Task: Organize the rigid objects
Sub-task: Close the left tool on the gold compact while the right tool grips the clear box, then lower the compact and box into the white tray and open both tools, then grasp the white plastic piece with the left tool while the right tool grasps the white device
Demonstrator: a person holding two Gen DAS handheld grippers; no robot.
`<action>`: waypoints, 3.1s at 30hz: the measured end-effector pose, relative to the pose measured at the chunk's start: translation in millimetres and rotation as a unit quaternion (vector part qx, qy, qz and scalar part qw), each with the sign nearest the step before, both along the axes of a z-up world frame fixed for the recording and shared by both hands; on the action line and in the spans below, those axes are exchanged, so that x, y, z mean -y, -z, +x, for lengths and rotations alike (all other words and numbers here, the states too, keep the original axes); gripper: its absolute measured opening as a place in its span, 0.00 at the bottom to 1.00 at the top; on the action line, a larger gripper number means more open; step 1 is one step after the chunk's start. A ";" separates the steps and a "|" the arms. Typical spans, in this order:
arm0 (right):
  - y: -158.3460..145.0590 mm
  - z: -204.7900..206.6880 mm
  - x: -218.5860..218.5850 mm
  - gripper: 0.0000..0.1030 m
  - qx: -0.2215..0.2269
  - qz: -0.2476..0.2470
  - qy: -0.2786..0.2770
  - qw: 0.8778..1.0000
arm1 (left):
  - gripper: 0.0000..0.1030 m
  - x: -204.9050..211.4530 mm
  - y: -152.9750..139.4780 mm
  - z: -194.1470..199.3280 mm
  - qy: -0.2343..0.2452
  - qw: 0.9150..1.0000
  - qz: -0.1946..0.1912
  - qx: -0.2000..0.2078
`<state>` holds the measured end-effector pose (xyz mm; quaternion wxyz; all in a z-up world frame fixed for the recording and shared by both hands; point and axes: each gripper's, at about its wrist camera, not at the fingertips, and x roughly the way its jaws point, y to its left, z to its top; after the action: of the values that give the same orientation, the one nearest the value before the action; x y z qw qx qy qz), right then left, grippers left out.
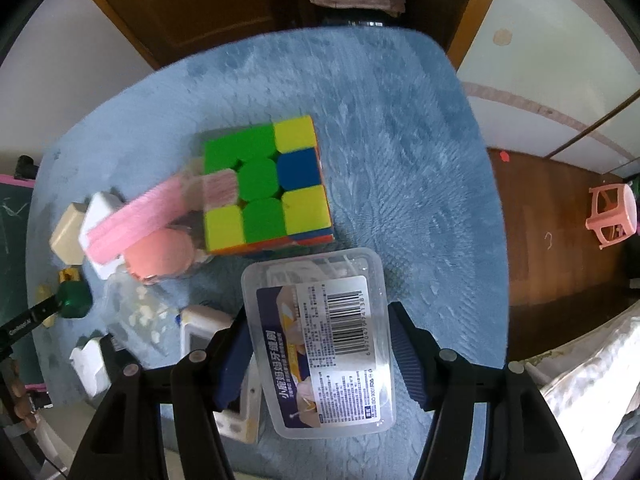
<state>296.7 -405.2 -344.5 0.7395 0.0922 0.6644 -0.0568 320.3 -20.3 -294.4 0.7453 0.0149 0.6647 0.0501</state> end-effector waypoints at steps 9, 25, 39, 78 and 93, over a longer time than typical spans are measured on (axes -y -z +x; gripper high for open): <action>-84.0 -43.9 -0.7 0.63 0.067 0.011 0.016 0.998 | 0.57 26.6 -113.7 -61.0 0.118 0.988 -0.015 0.098; -173.9 -201.2 -121.5 0.63 0.135 0.048 -0.038 0.989 | 0.57 46.4 -125.8 -193.0 0.206 0.963 -0.084 0.153; -26.7 -249.4 -163.2 0.63 0.007 0.023 -0.031 0.999 | 0.57 72.8 -1.0 -234.0 0.267 0.960 -0.059 0.066; -186.7 -216.6 -104.1 0.79 0.138 0.017 -0.010 0.990 | 0.94 49.8 -161.9 -166.4 0.269 0.944 -0.032 0.187; -254.4 -119.7 -81.6 0.79 0.200 -0.038 -0.049 0.978 | 0.94 82.5 -151.0 -71.3 0.286 0.946 -0.031 0.148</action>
<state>177.0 -323.6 -90.1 0.8622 0.0411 0.5042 -0.0258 249.0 -102.8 -143.4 0.8180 0.1738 0.5162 -0.1846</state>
